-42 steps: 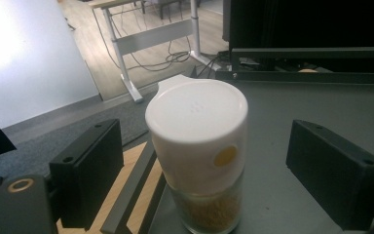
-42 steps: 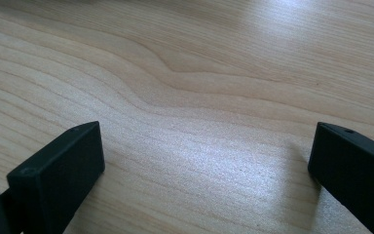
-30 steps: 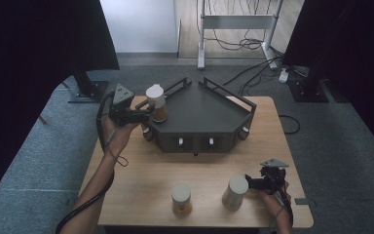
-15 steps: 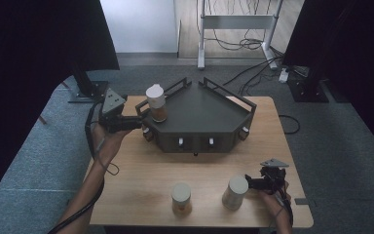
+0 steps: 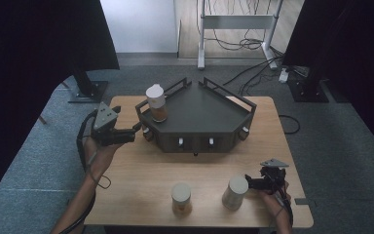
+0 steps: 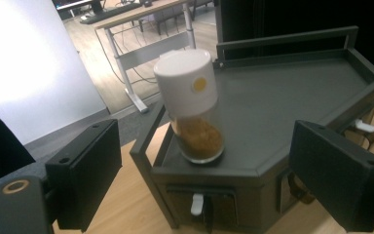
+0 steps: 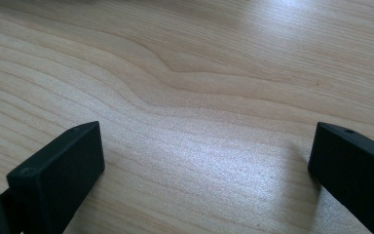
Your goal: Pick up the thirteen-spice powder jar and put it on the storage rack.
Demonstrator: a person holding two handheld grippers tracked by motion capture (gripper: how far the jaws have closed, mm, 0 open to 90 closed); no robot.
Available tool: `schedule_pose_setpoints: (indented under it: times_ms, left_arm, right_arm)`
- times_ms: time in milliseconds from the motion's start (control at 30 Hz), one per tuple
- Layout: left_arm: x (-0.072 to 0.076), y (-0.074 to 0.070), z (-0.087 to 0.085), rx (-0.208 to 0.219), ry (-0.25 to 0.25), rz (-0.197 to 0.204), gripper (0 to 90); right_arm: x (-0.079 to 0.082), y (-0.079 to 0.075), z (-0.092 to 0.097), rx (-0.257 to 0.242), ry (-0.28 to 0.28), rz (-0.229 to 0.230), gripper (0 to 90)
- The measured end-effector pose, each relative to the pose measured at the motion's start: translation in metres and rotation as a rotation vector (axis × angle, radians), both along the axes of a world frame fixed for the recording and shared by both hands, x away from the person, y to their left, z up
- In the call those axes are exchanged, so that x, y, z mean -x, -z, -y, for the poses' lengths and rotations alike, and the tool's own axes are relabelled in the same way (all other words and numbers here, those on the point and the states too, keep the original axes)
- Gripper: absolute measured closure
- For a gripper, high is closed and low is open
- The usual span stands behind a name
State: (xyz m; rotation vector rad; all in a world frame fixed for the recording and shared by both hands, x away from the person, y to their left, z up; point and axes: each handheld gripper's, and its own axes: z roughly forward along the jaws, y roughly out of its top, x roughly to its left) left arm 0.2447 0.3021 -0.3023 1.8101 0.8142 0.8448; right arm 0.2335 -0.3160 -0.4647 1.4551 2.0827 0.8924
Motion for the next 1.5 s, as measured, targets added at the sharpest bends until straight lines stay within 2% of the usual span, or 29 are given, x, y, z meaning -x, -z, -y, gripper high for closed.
schedule_pose_setpoints:
  times_ms: [200,367,767,967,1233,1500]
  left_arm:
    - [0.013,0.010,-0.009,0.013,-0.004,0.000,11.9]
    - [0.025,0.019,-0.012,-0.001,-0.011,0.011,11.9]
    - [0.047,0.046,-0.032,0.073,-0.029,-0.002,12.0]
    - [0.052,0.059,-0.037,0.101,-0.039,-0.008,12.1]
    - [0.059,0.071,-0.038,0.094,-0.050,-0.005,12.4]
    - [0.066,0.089,-0.044,0.111,-0.049,0.005,12.4]
  right_arm:
    - [0.000,0.000,0.000,0.000,0.000,0.000,0.0]
    - [0.000,0.000,0.000,0.000,0.000,0.000,0.0]
    - [0.000,0.000,0.000,0.001,0.000,0.000,0.0]
    - [0.000,0.000,0.000,0.001,0.001,0.000,0.0]
    - [0.000,0.000,0.000,0.001,0.001,0.000,0.0]
    - [0.000,0.000,0.000,0.001,0.002,0.000,0.0]
